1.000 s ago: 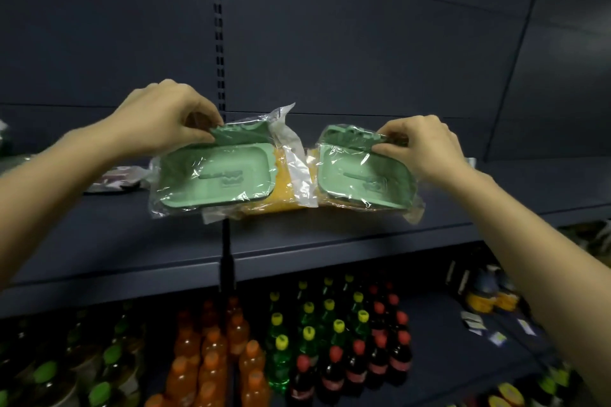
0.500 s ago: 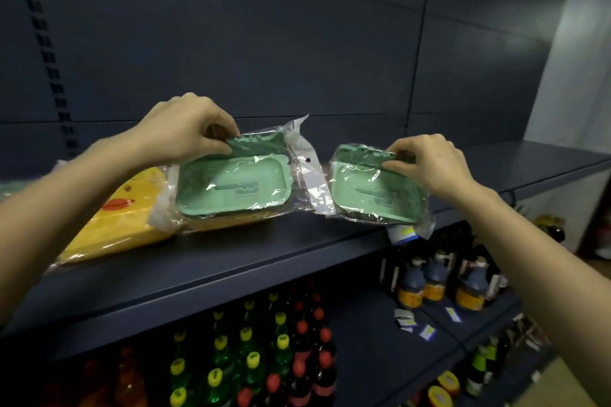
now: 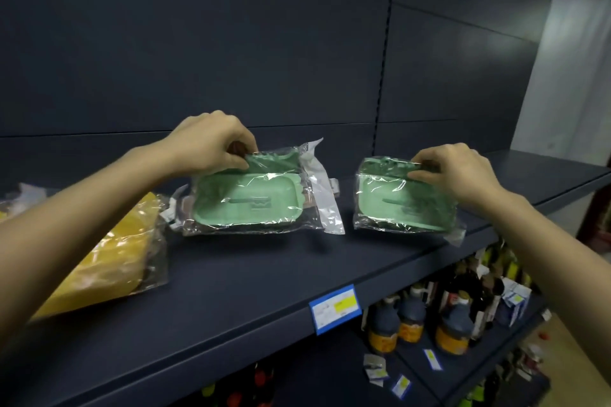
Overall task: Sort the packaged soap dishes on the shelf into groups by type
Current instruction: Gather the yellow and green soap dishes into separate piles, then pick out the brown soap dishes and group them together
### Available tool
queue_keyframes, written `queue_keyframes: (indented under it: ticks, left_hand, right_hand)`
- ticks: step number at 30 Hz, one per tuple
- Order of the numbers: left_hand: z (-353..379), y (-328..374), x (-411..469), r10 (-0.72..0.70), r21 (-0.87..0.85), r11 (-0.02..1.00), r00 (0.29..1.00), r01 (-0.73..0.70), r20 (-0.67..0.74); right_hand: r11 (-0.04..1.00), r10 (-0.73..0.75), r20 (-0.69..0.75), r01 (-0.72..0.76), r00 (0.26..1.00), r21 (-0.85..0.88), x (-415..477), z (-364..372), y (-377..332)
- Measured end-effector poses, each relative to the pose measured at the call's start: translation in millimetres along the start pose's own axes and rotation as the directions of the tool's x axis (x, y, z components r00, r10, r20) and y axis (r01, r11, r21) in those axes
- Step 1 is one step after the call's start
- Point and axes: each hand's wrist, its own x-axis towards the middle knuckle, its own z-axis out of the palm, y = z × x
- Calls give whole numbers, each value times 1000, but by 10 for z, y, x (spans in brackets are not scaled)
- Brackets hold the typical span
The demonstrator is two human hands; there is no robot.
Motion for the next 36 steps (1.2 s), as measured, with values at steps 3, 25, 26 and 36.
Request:
queue_keyframes:
  ticks: [3, 25, 26, 36]
  left_hand:
    - [158, 116, 285, -6, 14, 1000, 1000, 6, 12]
    - [1121, 1121, 1949, -283, 47, 959, 954, 279, 97]
    - [1179, 1135, 2006, -293, 52, 956, 951, 289, 102]
    - [1531, 1285, 2563, -323, -17, 945, 938, 327, 124]
  right_hand:
    - [1000, -3, 1, 3, 1000, -5, 187, 137, 275]
    - [940, -333, 82, 324, 939, 112, 2075, 851, 2027]
    - [936, -341, 88, 330, 936, 119, 2137, 893, 2081]
    - [918, -377, 112, 355, 919, 180, 2573, 1205, 2489]
